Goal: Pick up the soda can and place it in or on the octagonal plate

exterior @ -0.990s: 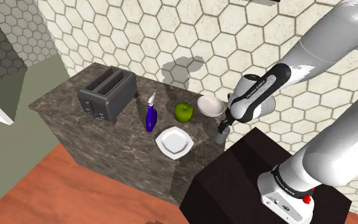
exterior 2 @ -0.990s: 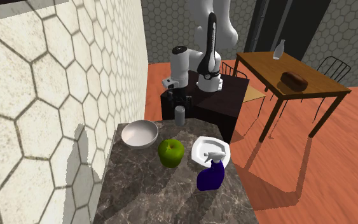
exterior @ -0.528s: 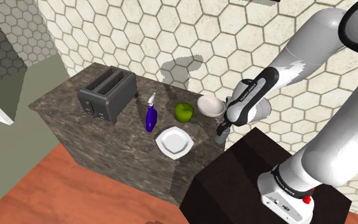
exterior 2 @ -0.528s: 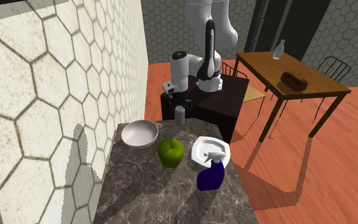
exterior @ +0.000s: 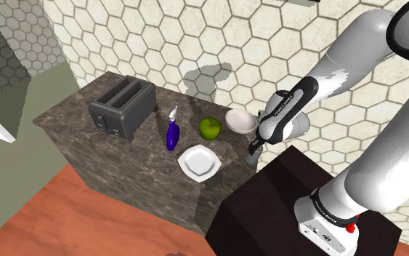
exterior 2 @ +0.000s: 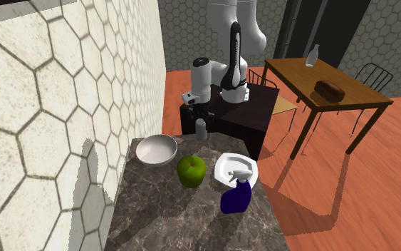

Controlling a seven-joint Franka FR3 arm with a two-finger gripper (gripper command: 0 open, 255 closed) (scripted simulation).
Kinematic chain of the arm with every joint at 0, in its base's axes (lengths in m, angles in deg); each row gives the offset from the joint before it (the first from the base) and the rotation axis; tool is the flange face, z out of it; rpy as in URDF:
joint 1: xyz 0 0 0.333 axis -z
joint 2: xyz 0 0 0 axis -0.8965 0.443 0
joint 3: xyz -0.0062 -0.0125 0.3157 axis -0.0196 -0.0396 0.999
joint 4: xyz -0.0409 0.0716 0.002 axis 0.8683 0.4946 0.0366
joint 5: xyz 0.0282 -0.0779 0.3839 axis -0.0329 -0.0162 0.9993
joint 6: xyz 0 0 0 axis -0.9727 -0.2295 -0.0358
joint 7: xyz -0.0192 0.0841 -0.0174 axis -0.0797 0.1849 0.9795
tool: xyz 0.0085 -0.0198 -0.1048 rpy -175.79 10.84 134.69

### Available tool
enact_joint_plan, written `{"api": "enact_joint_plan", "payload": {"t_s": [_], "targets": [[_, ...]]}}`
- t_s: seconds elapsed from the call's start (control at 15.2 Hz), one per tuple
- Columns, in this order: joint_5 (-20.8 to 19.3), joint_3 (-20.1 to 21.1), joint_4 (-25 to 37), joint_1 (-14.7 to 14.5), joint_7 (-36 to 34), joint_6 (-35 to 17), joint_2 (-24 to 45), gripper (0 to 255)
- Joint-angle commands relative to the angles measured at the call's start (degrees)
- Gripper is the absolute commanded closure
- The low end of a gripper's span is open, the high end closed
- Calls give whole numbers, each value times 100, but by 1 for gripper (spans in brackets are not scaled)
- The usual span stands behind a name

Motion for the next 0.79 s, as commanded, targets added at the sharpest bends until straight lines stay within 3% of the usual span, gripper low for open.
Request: {"api": "enact_joint_plan", "payload": {"t_s": [0.0,0.4,0.73], "targets": [[1,0,-2,2,1,0,5,255],[0,-1,0,1,0,2,5,255],[-475,-379,-120,-254,-351,522,-638,255]]}}
